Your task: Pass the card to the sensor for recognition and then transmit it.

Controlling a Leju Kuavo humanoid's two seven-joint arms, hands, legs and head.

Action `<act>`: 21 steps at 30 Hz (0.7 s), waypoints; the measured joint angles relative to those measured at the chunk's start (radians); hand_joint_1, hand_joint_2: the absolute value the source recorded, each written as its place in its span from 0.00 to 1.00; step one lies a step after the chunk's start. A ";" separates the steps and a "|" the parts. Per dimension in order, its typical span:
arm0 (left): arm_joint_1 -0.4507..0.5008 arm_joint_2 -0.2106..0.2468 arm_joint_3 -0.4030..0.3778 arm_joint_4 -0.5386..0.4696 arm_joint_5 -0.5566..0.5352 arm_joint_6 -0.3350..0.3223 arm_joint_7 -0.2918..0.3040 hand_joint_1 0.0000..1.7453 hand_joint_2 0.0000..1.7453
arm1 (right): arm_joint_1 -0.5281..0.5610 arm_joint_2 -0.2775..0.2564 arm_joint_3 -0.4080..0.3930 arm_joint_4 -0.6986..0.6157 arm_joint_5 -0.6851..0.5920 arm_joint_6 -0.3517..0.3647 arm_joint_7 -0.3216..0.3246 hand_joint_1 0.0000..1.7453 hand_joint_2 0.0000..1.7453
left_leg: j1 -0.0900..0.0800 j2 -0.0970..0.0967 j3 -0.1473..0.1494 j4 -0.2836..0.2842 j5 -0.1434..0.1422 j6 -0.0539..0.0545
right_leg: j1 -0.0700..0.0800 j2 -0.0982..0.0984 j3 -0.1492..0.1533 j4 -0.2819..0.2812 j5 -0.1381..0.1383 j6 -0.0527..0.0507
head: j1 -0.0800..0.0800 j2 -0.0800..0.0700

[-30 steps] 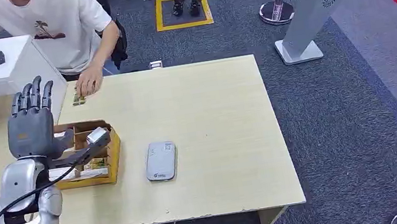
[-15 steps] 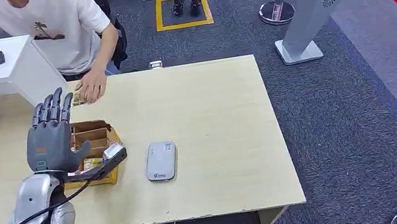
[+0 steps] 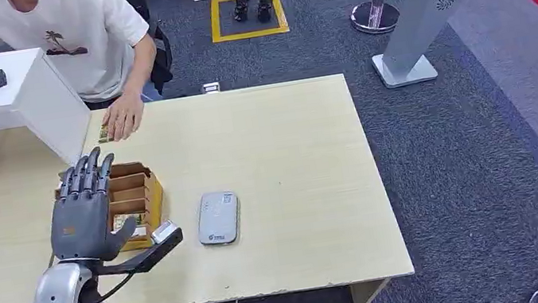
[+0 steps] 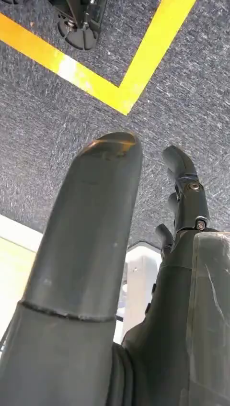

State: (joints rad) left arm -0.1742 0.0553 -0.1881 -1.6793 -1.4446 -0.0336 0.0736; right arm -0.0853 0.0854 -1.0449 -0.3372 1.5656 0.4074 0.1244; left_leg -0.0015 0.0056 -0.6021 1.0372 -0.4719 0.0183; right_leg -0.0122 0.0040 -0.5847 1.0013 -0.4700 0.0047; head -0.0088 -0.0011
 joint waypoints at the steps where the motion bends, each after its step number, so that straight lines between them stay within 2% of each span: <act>1: 0.003 0.001 0.000 0.000 0.001 -0.002 0.001 0.00 1.00 | 0.000 0.000 -0.001 0.000 0.000 0.000 0.000 0.00 0.00 | 0.000 0.000 0.000 0.000 0.000 0.000 | 0.000 0.000 0.000 0.000 0.000 0.000 | 0.000 0.000; 3: 0.008 0.008 0.000 -0.001 0.017 -0.024 0.011 0.00 1.00 | 0.000 0.000 -0.005 -0.001 0.000 0.000 0.000 0.00 0.00 | 0.000 0.000 0.000 0.000 0.000 0.000 | 0.000 0.000 0.000 0.000 0.000 0.000 | 0.000 0.000; 5: 0.009 0.026 0.000 -0.002 0.075 -0.098 0.020 0.00 1.00 | 0.000 0.000 -0.008 -0.001 0.000 0.000 -0.001 0.00 0.00 | 0.000 0.000 0.000 0.000 0.000 0.000 | 0.000 0.000 0.000 0.000 0.000 0.000 | 0.000 0.000; 7: 0.010 0.059 0.000 -0.002 0.141 -0.148 0.020 0.00 1.00 | 0.000 0.000 -0.009 -0.001 0.000 0.000 -0.003 0.00 0.00 | 0.000 0.000 0.000 0.000 0.000 0.000 | 0.000 0.000 0.000 0.000 0.000 0.000 | 0.000 0.000; 13: 0.009 0.156 0.000 -0.001 0.252 -0.228 0.020 0.00 1.00 | 0.000 0.000 -0.009 -0.001 0.000 0.000 -0.011 0.00 0.00 | 0.001 0.000 0.000 0.000 0.000 0.000 | 0.000 0.000 0.000 0.000 0.000 0.000 | 0.000 0.000; 18: 0.009 0.209 0.000 0.000 0.295 -0.248 0.020 0.00 1.00 | -0.001 0.000 -0.009 -0.001 0.000 0.000 -0.012 0.00 0.00 | 0.001 0.000 0.000 0.000 0.000 0.000 | 0.000 0.000 0.000 0.000 0.000 0.000 | 0.000 0.000; 21: 0.009 0.222 0.000 0.000 0.296 -0.249 0.020 0.00 1.00 | -0.001 0.000 -0.009 -0.001 0.000 0.000 -0.012 0.00 0.00 | 0.000 0.000 0.000 0.000 0.000 0.000 | 0.000 0.000 0.000 0.000 0.000 0.000 | 0.000 0.000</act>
State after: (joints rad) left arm -0.1648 0.2777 -0.1877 -1.6789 -1.1486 -0.2831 0.0938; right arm -0.0862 0.0851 -1.0536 -0.3380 1.5660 0.4074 0.1122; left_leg -0.0011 0.0055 -0.6021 1.0370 -0.4718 0.0181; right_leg -0.0121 0.0039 -0.5846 1.0014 -0.4702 0.0044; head -0.0084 -0.0011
